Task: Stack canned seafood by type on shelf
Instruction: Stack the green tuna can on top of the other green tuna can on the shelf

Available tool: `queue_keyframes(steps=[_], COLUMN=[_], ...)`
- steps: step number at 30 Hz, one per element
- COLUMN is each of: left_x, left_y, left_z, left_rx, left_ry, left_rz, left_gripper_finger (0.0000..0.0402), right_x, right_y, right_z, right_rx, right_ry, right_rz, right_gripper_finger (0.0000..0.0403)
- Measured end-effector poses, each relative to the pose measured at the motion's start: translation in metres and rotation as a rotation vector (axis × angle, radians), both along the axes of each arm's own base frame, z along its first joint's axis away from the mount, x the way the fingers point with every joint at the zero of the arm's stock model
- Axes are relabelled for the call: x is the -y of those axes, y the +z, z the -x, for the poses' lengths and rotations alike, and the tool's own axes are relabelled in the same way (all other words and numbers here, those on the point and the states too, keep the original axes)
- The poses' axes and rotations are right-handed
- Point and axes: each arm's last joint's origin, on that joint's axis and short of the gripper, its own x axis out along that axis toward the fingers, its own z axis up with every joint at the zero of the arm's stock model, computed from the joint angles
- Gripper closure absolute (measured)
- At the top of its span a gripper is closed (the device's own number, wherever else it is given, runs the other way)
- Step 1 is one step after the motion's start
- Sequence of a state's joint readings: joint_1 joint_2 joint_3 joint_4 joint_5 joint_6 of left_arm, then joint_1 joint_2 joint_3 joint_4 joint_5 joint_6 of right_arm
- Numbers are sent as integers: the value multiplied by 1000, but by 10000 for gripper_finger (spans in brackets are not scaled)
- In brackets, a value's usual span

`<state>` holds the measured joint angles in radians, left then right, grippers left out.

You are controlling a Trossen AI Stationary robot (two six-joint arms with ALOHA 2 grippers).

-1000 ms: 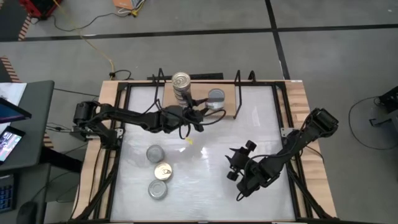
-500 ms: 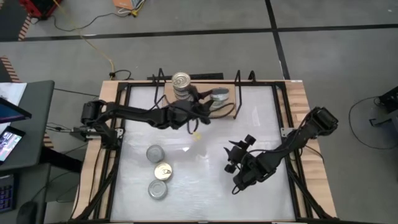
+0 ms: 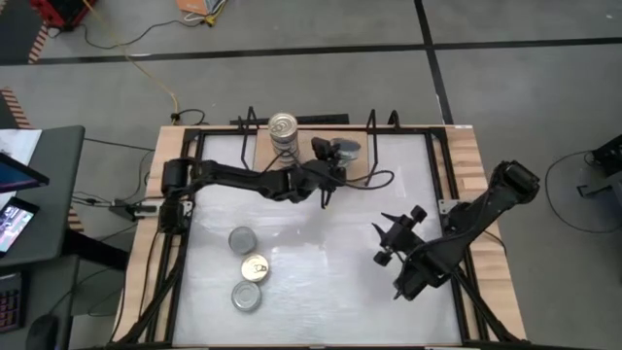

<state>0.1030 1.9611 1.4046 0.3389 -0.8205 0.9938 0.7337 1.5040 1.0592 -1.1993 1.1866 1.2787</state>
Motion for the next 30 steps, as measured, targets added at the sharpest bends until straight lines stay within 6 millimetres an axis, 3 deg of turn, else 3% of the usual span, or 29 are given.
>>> queue_keyframes(steps=[4,14,30], left_x=[-7,-12,-2], left_y=[-10,-8,-13], left_z=[-5,0,2], left_rx=[-42,-76,-148], left_ry=[60,128,88], left_rz=[-37,-55,-25], left_gripper_finger=[253,251,192], right_x=[1,3,2], right_y=[0,0,0], right_z=[-1,-2,-4], right_rx=[14,12,37], right_ry=[-6,-15,-16], right_rz=[13,16,-8], right_gripper_finger=[207,207,207])
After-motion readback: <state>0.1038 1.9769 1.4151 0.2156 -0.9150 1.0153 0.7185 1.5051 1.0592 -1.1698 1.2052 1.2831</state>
